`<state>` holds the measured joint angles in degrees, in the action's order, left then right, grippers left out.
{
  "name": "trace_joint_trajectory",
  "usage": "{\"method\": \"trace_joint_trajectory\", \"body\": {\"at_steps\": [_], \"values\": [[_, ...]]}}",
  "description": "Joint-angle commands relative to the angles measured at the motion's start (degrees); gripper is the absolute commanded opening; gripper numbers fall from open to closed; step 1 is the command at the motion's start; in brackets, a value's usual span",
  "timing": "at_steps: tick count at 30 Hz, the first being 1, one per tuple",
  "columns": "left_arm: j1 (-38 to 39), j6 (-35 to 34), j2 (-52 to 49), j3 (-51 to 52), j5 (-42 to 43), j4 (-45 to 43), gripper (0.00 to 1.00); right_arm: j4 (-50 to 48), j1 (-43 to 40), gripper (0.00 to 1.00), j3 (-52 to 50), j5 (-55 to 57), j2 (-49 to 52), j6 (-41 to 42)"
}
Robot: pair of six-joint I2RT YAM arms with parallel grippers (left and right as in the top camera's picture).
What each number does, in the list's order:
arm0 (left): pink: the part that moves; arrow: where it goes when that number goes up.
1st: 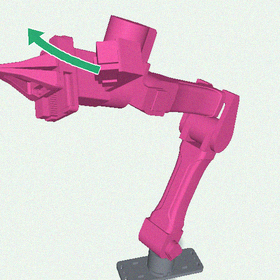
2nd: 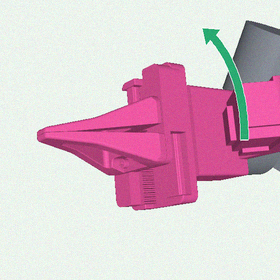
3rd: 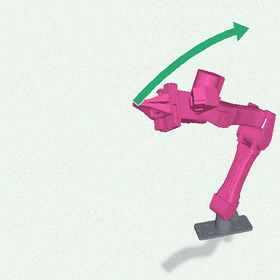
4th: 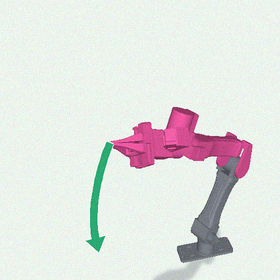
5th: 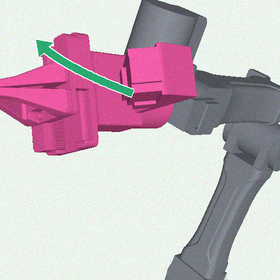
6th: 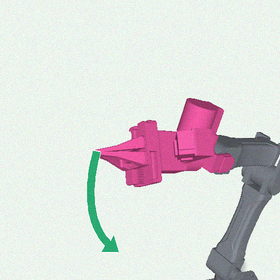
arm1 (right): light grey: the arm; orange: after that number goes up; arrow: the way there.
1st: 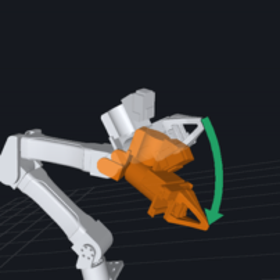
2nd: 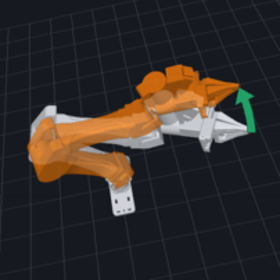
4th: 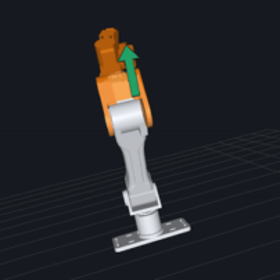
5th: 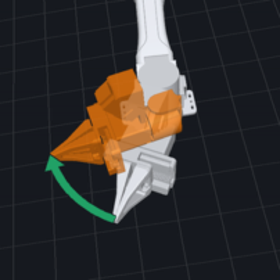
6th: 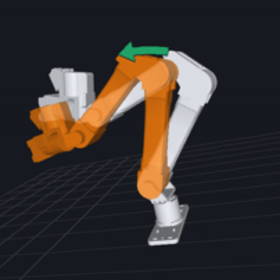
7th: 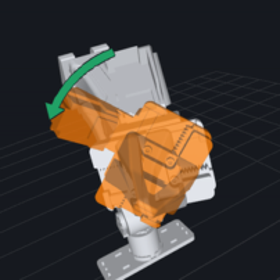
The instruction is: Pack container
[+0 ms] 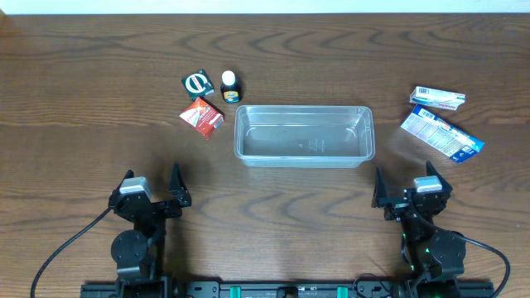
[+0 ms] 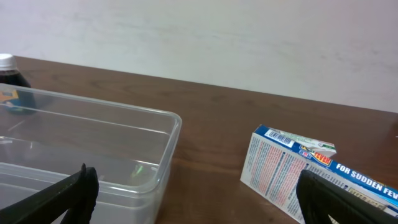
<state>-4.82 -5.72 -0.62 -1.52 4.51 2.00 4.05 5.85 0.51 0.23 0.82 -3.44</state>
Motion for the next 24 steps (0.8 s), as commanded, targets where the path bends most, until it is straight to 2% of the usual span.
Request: {"method": "trace_joint_trajectory", "body": {"at_steps": [1, 5, 9, 13, 19, 24], "values": [[-0.26, 0.79, 0.28, 1.29, 0.2, 1.66, 0.98, 0.72, -0.44, 0.99, 0.11, -0.68, -0.24, 2.84], [-0.26, 0.79, 0.28, 1.29, 0.2, 1.66, 0.98, 2.86, -0.46, 0.99, 3.72, -0.68, 4.02, 3.82], [-0.26, 0.79, 0.28, 1.29, 0.22, 1.66, 0.98, 2.97, -1.64, 0.99, 11.96, -0.68, 15.56, 3.56], [-0.26, 0.79, 0.28, 1.29, 0.22, 1.66, 0.98, 6.82, -4.5, 0.99, 25.94, -1.38, 32.92, 3.65], [-0.26, 0.79, 0.28, 1.29, 0.2, 1.66, 0.98, 20.48, -9.97, 0.99, 51.3, -8.09, 57.33, 3.61], [-0.26, 0.79, 0.28, 1.29, 0.2, 1.66, 0.98, 25.77, -11.52, 0.99, 63.39, -9.75, 68.11, 2.34]]}}
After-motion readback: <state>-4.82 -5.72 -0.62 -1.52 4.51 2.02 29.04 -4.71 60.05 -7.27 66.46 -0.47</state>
